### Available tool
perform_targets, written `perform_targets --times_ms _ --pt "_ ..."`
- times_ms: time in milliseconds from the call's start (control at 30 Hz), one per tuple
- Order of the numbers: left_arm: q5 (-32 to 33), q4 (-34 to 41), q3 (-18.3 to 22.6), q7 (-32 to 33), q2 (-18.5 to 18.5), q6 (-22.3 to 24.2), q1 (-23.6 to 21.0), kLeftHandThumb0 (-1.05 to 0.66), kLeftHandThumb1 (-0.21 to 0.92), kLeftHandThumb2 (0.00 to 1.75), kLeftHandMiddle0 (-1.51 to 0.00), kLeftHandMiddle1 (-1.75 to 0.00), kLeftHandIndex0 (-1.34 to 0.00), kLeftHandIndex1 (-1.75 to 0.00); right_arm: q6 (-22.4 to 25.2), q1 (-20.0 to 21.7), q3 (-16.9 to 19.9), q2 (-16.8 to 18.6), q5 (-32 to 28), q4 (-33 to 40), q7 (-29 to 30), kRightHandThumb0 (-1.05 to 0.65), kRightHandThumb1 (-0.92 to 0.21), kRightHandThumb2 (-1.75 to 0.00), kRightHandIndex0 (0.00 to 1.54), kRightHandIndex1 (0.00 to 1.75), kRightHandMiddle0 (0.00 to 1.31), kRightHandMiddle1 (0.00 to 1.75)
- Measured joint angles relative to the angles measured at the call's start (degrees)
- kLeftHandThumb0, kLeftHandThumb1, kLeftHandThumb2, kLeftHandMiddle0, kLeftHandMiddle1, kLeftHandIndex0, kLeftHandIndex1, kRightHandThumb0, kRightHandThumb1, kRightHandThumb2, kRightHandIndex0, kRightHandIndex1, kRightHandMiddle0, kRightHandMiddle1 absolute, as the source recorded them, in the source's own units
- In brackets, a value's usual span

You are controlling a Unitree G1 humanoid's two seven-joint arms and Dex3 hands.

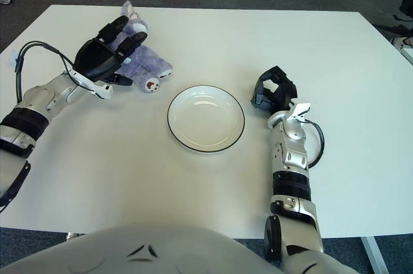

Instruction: Put the doll into the plate.

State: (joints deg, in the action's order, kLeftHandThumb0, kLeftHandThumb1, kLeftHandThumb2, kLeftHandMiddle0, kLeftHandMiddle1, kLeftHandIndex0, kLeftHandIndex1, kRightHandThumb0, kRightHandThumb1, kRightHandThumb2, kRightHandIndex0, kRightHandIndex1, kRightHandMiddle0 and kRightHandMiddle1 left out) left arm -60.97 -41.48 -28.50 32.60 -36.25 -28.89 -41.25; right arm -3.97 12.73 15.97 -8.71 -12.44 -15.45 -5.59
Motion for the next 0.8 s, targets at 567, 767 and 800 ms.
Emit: perform_targets --times_ms 567,767,800 --pt "0.00 -1.94 -1.59 -5.99 0.17 4.16 -2.02 -0.64 0.50 0.73 -0.09 -0.01 0.00 -0.30 0.25 -0.15 -0.02 0.01 -0.01 0.34 -0.18 -0.47 -0.35 -1.28 1.27 1.75 0.59 1.75" --pt "-0.01 -1.78 -1.66 -7.47 0.17 5.78 -2.04 -0.64 0.46 0.76 -0.09 -0.01 0.00 -0.29 0.45 -0.17 0.00 0.00 -0.02 0.40 -0.31 -0.47 -0.35 -1.28 1.27 1.75 0.59 1.75" --pt "-0.01 -1.78 -1.69 -7.56 0.17 5.95 -2.05 -0.64 0.46 0.76 -0.09 -0.01 0.00 -0.28 0.48 -0.17 0.00 0.00 -0.02 0.41 -0.31 -0.47 -0.35 -1.28 1.27 1.75 0.59 1.75"
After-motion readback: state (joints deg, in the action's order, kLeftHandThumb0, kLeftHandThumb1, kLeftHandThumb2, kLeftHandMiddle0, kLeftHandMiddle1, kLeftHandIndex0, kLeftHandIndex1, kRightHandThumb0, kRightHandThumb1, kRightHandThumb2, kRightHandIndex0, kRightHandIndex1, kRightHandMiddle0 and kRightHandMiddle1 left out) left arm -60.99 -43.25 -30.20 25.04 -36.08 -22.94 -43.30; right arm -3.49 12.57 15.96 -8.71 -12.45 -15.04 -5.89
